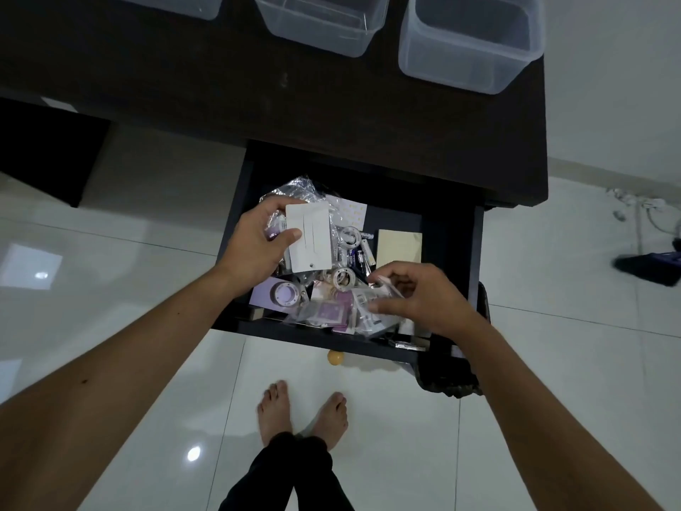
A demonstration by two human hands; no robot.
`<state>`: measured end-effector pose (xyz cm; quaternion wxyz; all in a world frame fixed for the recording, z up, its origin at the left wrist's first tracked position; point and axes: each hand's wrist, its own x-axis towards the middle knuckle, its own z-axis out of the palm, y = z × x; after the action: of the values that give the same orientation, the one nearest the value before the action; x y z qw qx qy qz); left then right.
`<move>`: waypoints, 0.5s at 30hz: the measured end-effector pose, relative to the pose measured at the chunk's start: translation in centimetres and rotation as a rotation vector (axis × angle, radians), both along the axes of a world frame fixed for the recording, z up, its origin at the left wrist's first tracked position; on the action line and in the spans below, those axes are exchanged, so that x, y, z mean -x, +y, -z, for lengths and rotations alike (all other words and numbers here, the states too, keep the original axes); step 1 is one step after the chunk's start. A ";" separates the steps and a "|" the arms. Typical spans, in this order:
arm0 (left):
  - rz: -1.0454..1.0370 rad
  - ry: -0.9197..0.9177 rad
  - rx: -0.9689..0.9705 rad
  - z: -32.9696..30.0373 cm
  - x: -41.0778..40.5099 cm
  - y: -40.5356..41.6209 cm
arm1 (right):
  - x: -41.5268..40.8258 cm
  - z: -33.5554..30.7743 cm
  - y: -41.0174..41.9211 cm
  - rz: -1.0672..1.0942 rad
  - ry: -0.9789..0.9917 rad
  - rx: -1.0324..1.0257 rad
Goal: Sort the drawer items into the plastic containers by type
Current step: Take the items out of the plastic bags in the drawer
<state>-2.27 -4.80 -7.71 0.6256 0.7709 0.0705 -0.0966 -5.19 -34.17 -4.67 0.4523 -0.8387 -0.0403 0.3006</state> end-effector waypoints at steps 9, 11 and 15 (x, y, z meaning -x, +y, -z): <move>-0.001 0.025 -0.037 0.1 0.0 -0.2 | 0.8 2.4 1.7 -0.117 -0.071 0.298; 0.002 0.025 -0.052 0.2 0.1 -0.2 | 0.9 2.3 1.6 -0.097 -0.091 0.291; 0.022 0.015 -0.052 0.0 0.2 -0.3 | 1.0 2.2 1.5 -0.096 -0.148 0.260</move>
<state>-2.42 -5.06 -7.73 0.6037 0.7869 0.0693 -0.1071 -6.22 -32.65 -6.87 0.3209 -0.9071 -0.0742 0.2621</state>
